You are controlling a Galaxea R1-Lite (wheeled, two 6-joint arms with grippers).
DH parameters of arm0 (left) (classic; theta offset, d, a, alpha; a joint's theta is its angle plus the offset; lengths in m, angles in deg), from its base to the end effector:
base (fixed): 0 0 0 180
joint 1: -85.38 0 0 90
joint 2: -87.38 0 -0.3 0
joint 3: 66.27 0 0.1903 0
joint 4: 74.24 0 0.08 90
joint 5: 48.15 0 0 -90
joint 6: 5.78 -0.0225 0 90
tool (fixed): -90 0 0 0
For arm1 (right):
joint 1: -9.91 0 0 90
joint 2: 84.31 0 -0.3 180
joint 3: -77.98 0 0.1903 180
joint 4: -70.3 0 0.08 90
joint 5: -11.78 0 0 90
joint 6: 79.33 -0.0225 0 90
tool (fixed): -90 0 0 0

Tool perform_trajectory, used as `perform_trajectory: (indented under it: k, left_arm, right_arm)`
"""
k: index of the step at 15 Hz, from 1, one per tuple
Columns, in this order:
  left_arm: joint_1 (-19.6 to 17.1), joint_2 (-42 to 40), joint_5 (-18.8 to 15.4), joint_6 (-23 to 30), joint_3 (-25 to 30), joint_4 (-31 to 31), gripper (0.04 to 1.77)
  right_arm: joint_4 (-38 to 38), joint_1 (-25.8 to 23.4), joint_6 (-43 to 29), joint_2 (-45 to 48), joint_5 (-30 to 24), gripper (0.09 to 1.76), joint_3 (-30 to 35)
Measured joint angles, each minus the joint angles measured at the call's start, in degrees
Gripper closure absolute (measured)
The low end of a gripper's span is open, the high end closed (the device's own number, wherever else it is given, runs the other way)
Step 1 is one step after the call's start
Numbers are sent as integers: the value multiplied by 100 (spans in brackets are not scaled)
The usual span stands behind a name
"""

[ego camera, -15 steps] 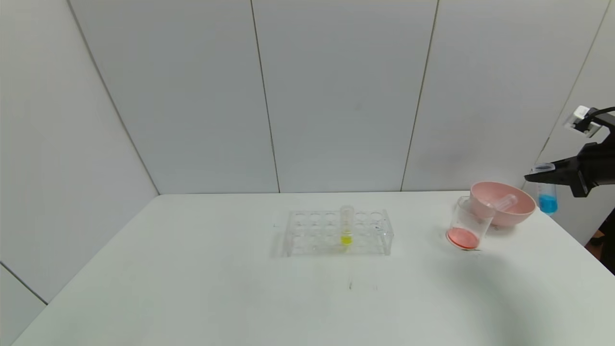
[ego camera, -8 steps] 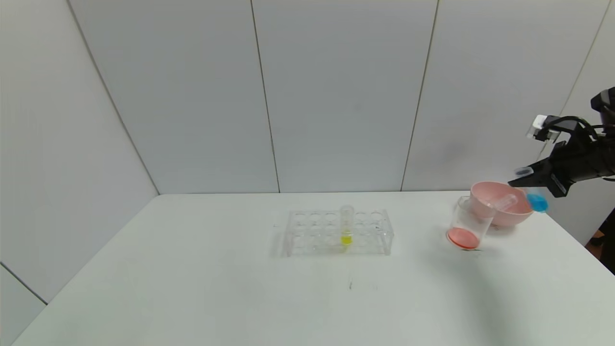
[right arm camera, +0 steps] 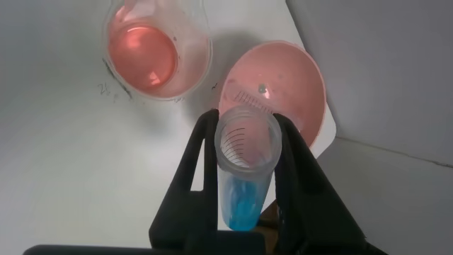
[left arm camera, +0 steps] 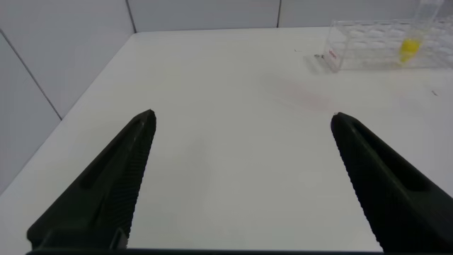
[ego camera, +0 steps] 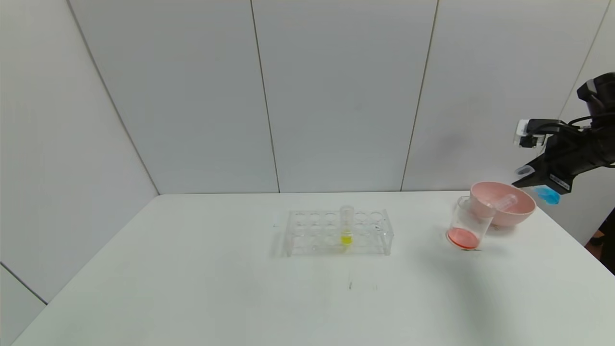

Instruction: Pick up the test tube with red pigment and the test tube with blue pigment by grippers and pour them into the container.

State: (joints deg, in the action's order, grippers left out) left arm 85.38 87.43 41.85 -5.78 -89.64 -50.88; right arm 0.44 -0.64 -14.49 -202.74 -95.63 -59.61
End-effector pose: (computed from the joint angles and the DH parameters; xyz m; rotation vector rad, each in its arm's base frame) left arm -0.0227 0.0000 0.0755 0.0000 0.0007 0.0000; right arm 0.3815 -0.0642 0.2478 -0.8448 0.6858 0.5721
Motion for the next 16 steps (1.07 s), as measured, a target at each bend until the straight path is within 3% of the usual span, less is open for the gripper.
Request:
perform_trajectory:
  k: [2,6,16]
  left_arm:
    - [0,0,0,0,0,0,5]
    - [0,0,0,0,0,2,5]
    - [0,0,0,0,0,5,5]
  right_arm:
    - [-33,79,29,-54,102,133,-16]
    - [-52,162,545,-117,817,133,-29]
    - [-4,510,1026,-290,1339,133,-33]
